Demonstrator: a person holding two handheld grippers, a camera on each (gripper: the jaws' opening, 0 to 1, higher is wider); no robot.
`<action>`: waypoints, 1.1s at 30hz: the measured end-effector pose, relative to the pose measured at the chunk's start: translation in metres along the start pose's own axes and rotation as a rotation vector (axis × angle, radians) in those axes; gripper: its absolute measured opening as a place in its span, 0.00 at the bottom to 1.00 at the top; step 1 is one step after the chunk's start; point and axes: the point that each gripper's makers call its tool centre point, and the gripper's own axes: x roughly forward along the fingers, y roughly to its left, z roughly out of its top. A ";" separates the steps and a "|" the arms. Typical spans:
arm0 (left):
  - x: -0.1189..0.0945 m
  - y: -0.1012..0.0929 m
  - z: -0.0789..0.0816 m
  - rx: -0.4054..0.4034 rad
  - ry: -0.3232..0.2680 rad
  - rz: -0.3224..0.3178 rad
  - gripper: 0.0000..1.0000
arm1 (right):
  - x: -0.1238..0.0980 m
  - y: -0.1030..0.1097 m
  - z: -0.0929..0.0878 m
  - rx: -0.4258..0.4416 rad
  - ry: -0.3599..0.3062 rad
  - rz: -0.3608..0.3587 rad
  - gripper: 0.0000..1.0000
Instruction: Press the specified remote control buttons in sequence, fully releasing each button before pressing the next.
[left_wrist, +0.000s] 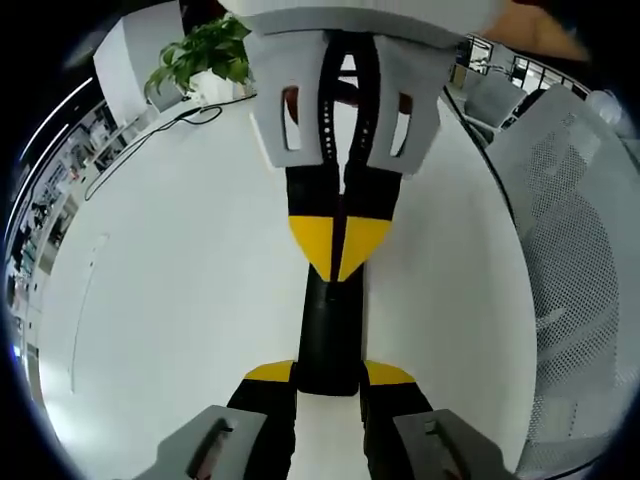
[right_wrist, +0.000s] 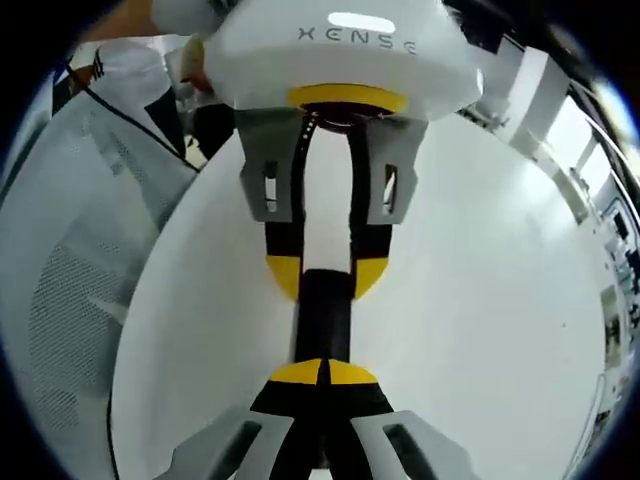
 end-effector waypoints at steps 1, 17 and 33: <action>0.000 0.000 0.000 0.000 0.000 0.000 0.23 | 0.001 0.000 0.000 -0.002 0.002 0.001 0.00; 0.000 0.001 0.000 0.000 -0.005 0.000 0.23 | 0.003 0.000 -0.002 -0.012 0.021 0.010 0.00; 0.000 0.001 0.000 -0.006 -0.012 0.001 0.23 | 0.005 -0.001 -0.003 0.007 0.033 0.028 0.00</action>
